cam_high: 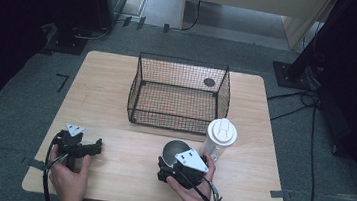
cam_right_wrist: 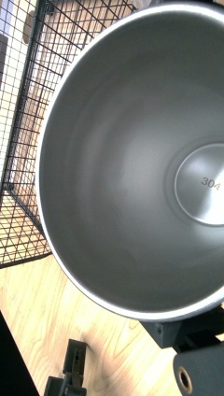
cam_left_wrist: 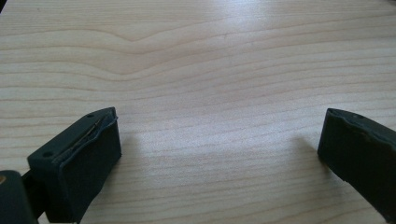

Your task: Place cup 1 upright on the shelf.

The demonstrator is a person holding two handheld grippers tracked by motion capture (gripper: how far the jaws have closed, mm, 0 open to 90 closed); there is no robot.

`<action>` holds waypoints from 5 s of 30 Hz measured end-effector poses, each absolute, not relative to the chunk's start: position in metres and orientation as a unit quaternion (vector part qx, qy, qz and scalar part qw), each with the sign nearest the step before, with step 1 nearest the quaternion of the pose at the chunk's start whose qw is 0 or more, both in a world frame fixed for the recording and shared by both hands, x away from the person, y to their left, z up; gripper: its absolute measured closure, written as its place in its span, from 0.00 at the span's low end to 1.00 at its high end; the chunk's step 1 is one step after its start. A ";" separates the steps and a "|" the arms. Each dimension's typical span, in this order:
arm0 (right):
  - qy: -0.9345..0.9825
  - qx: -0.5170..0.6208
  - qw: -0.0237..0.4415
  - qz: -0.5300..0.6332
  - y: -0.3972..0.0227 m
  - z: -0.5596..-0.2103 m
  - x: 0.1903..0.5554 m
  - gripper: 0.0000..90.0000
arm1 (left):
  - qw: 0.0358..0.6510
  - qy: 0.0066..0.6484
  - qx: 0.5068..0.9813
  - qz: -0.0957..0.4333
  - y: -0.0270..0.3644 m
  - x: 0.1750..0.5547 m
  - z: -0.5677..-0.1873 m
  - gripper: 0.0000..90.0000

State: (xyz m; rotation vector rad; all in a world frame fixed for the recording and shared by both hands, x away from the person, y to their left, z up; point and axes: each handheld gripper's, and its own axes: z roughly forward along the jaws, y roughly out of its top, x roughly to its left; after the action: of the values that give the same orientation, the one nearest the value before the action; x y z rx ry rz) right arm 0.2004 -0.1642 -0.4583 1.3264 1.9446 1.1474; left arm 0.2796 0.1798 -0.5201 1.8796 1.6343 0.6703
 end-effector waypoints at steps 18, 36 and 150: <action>0.717 0.478 0.270 0.429 -0.152 -0.445 0.206 0.07 | 0.278 0.609 0.700 0.250 0.180 0.280 -0.520 0.00; 0.709 0.468 0.288 0.442 -0.140 -0.422 0.221 0.07 | 0.277 0.608 0.701 0.250 0.180 0.280 -0.520 0.00; 0.625 0.470 0.383 0.492 -0.081 -0.369 0.365 0.07 | 0.279 0.606 0.702 0.249 0.179 0.282 -0.520 0.00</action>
State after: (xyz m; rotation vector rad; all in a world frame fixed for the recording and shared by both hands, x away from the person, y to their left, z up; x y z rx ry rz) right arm 0.3653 -0.0811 -0.3688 1.1987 1.5926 1.2537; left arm 0.2816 0.1786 -0.5202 1.8838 1.6265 0.6676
